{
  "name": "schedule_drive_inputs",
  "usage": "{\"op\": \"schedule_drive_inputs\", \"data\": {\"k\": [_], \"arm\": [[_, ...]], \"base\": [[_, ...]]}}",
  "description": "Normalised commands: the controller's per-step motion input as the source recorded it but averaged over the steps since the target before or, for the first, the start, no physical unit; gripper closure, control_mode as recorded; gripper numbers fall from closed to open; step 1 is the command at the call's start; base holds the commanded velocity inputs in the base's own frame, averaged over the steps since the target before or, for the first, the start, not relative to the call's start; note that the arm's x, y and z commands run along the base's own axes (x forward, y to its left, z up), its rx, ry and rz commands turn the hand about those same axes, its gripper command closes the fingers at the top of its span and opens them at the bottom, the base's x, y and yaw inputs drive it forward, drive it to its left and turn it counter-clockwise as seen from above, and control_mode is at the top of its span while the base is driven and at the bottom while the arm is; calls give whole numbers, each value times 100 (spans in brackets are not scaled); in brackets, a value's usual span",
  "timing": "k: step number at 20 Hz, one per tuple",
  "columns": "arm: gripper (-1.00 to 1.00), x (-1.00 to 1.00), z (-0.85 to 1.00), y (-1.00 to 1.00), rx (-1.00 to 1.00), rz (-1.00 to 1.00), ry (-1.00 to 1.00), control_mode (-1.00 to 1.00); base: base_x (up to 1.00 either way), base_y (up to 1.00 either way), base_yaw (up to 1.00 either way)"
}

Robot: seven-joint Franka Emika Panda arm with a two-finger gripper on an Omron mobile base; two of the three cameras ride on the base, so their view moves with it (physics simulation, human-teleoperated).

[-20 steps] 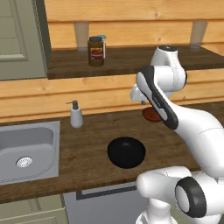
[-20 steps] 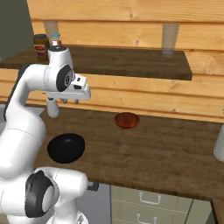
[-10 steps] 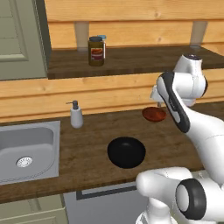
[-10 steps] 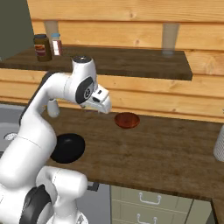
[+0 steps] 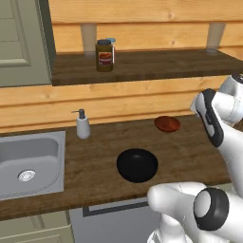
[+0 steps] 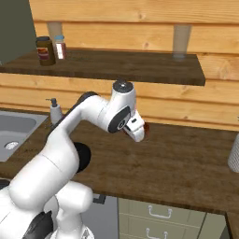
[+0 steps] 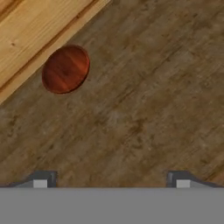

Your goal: Pick up the bowls on the counter and stack them on top of one another in the open cabinet. Place the smaller bowl on top of the larger bowl.

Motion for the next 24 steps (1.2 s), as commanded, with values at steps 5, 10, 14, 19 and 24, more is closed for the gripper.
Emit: {"op": "schedule_drive_inputs", "data": {"k": [5, 10, 14, 19, 24], "arm": [[-100, 55, -36, -77, 20, -9, -8, -100], [-100, 87, -28, -2, 26, -1, 0, -100], [-100, 55, -30, 0, 24, 0, 0, -100], [-100, 53, -46, 0, 16, 0, 0, -100], [-100, 43, -46, 2, 2, 0, 7, -100]], "base": [[0, 0, 0], [0, 0, 0], [0, 0, 0], [0, 0, 0], [0, 0, 0]]}}
